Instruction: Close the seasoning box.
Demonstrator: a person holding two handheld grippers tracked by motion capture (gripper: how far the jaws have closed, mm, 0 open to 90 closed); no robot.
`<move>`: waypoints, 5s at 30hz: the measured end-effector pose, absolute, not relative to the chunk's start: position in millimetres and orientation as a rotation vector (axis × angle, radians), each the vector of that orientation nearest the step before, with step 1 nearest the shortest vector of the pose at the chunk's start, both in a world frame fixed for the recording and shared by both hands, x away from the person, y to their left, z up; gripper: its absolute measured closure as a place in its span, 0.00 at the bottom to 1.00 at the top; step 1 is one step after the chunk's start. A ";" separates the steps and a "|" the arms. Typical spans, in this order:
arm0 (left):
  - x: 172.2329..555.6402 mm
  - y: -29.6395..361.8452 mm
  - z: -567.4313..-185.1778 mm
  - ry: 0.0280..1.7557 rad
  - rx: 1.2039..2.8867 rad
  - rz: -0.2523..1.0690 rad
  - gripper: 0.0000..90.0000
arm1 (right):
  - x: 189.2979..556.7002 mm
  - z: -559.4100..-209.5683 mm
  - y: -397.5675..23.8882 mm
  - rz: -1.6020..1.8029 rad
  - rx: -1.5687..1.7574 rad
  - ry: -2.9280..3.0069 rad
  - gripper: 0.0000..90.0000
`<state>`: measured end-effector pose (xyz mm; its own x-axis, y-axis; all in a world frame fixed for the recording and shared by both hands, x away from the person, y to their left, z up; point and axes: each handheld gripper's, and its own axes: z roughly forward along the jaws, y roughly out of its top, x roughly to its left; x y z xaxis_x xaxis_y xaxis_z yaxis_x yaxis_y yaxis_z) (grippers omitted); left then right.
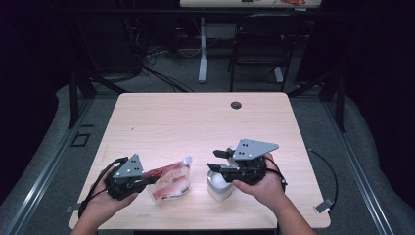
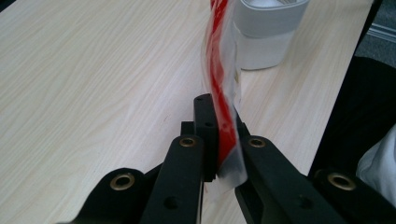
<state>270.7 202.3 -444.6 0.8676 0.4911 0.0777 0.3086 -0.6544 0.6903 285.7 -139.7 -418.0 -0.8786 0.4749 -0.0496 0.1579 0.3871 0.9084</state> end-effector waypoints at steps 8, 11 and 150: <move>281.0 204.9 -440.8 0.619 2.334 0.374 1.00 | 281.2 -422.3 -164.3 1.528 0.625 2.290 0.63; 286.4 206.9 -439.7 0.641 2.323 0.385 1.00 | 279.7 -424.4 -170.3 1.549 0.644 2.273 0.63; 278.1 264.4 -525.5 1.051 2.066 0.418 0.53 | 292.7 -470.5 -255.6 1.428 1.052 2.026 0.75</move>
